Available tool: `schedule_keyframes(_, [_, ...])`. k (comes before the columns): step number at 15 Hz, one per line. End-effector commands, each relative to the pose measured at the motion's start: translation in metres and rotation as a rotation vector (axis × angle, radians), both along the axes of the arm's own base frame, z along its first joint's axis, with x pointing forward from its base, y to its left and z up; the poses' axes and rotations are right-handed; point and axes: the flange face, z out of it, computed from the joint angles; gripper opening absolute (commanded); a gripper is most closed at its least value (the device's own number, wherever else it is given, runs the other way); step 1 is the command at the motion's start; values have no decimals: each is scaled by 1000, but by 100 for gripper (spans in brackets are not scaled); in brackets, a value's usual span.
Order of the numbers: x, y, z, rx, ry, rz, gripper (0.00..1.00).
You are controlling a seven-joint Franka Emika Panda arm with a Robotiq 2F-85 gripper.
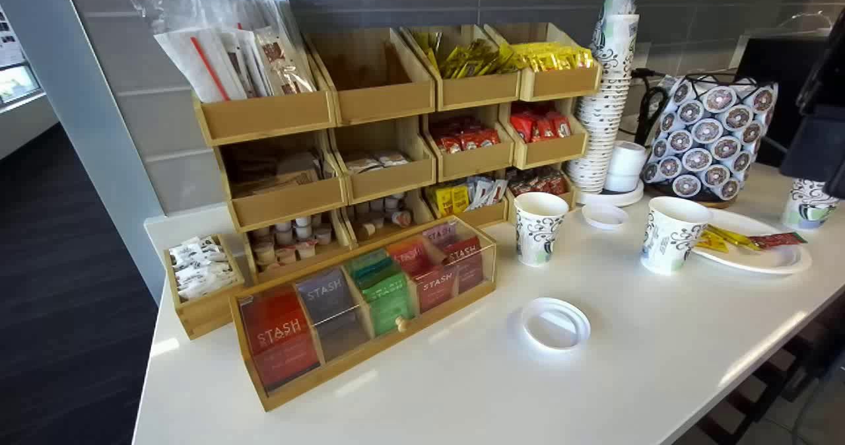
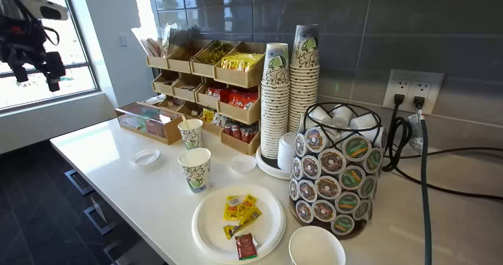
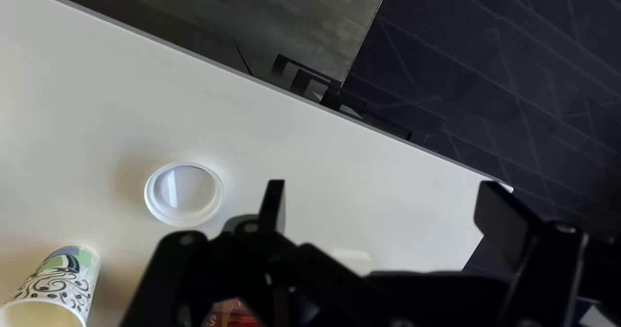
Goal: Pick up one red sachet from the middle far right tray and put on the white plate
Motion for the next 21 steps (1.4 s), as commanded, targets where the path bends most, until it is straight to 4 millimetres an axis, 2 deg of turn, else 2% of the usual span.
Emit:
schedule_keyframes(1, [0,0,1,0,1,0,100])
schedule_keyframes(9, [0,0,1,0,1,0,100])
schedule_keyframes(11, [19,-21,-4,-96,-51,-30,100])
schedule_keyframes(14, [45,-66,-3,-203,-147,-79,100])
schedule_keyframes(17, [67,-102,-8,-232,-231,-167,100])
schedule_keyframes(21, [93,-144,-31,-255,-320,-323,100])
